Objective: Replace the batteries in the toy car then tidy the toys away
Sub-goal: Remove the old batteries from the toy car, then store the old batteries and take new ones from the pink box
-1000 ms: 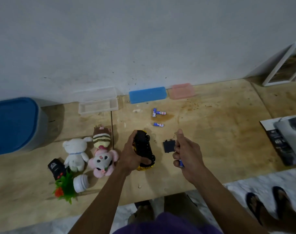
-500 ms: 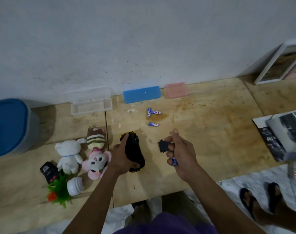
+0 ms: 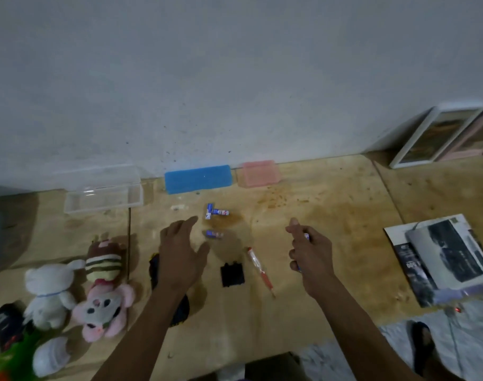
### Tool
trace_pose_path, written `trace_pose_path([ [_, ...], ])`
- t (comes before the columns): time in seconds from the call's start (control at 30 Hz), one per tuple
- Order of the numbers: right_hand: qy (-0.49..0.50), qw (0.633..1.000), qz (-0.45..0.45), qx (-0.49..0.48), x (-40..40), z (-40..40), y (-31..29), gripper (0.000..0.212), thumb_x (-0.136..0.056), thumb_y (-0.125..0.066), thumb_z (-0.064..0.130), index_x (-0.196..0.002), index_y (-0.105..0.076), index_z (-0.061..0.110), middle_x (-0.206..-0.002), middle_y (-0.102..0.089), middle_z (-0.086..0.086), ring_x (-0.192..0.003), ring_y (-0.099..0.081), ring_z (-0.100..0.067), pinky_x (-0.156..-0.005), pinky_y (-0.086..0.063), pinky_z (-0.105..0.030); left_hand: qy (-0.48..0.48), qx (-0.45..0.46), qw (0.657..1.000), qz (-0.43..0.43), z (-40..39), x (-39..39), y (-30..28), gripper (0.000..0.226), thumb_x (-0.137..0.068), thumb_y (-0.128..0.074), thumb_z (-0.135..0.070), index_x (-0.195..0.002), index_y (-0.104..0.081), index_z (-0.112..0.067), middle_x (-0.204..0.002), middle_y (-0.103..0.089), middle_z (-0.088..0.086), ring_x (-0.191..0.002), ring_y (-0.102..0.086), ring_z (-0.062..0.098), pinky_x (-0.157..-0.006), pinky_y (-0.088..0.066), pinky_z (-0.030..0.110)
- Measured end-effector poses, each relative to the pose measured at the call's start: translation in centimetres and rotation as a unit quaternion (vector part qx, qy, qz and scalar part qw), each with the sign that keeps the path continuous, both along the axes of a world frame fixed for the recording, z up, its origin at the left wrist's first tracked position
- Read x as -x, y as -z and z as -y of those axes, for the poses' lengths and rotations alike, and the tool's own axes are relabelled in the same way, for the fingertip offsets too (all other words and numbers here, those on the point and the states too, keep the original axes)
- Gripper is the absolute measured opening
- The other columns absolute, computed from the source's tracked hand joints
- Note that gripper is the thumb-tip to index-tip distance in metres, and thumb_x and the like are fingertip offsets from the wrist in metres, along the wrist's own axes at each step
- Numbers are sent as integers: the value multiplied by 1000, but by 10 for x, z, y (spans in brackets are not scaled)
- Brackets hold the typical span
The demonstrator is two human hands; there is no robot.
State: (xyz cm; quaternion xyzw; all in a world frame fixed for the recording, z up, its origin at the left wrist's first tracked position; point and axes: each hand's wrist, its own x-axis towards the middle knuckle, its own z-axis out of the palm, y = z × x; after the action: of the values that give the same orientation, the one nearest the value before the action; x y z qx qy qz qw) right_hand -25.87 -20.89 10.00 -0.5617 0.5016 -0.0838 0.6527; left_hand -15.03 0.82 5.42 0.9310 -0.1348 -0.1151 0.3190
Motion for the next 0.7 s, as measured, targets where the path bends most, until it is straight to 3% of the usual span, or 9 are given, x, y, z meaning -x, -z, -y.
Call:
trace_pose_path([
  [0.13, -44, 998, -8, 41, -47, 46, 37, 21, -92, -70, 32, -76, -70, 17, -43, -42, 14, -48, -38, -13, -48, -30, -23, 49, -40, 996, 64, 77, -29, 11, 52, -84, -62, -36, -130, -63, -13, -116, -66, 11, -108, -57, 39, -85, -51, 48],
  [0.2, -54, 998, -15, 36, -74, 63, 58, 13, -89, -71, 28, -80, -74, 19, -48, -48, 15, -52, -43, -12, -53, -32, -22, 72, -77, 989, 102, 113, -46, 19, 48, -84, -67, -32, -128, -64, -11, -112, -68, 13, -107, -59, 40, -84, -52, 51],
  [0.3, -62, 997, -36, 28, -109, 81, 85, 10, -88, -70, 24, -86, -78, 18, -54, -54, 11, -52, -46, -12, -54, -33, -21, 96, -137, 975, 144, 158, -71, 34, 49, -79, -79, -27, -125, -66, -13, -110, -68, 10, -109, -58, 38, -90, -41, 46],
  [0.37, -55, 997, -55, 7, -127, 88, 97, 12, -87, -69, 22, -84, -80, 18, -58, -61, 6, -51, -52, -15, -50, -37, -22, 104, -172, 967, 159, 179, -87, 46, 48, -78, -81, -31, -122, -68, -15, -109, -70, 9, -108, -58, 37, -92, -34, 44],
  [0.5, -39, 996, -83, -18, -153, 92, 113, 32, -85, -71, 31, -54, -70, 24, -58, -66, 6, -58, -63, -15, -54, -43, -21, 125, -240, 942, 199, 197, -110, 70, 48, -70, -86, -36, -112, -72, -16, -104, -72, 8, -102, -62, 35, -90, -27, 44],
  [0.7, 18, 991, -101, -81, -170, 86, 124, 47, -80, -74, 35, -44, -57, 9, -50, -57, -7, -55, -58, -24, -59, -46, -35, 132, -245, 932, 231, 201, -119, 86, 49, -69, -86, -39, -107, -72, -12, -101, -72, 10, -97, -62, 34, -90, -33, 47],
])
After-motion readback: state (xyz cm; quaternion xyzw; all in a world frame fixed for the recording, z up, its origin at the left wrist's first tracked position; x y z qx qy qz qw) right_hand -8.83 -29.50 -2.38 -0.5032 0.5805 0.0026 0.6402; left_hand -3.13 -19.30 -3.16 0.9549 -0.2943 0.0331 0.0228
